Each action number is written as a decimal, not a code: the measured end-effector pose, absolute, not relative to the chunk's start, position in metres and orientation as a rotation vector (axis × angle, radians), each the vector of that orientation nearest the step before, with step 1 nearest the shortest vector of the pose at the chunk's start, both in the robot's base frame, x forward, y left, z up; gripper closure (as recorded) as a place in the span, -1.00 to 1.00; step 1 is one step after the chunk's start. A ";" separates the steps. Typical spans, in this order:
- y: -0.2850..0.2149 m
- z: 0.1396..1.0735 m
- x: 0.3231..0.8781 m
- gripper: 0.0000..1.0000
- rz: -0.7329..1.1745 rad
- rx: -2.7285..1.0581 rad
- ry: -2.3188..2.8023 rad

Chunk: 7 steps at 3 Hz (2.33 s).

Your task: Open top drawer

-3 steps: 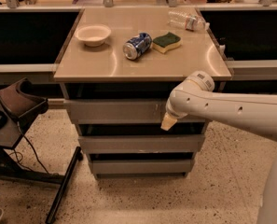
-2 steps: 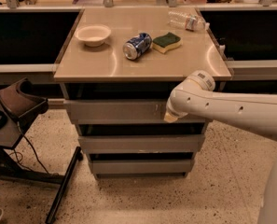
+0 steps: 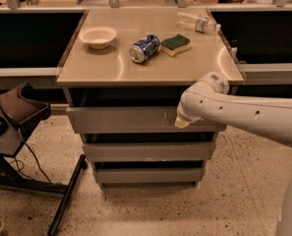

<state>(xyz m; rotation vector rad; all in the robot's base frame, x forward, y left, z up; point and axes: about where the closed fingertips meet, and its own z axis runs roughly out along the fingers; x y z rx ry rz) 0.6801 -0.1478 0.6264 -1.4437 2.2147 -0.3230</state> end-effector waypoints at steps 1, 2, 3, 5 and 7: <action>-0.148 0.634 0.680 1.00 -0.323 -1.444 2.215; -0.148 0.636 0.680 1.00 -0.323 -1.444 2.215; -0.151 0.638 0.679 1.00 -0.324 -1.442 2.216; -0.152 0.638 0.680 1.00 -0.324 -1.442 2.216; -0.156 0.637 0.665 1.00 -0.337 -1.426 2.221</action>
Offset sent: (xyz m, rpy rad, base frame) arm -0.2836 -0.0630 0.0136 -0.0208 -0.0280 -0.0731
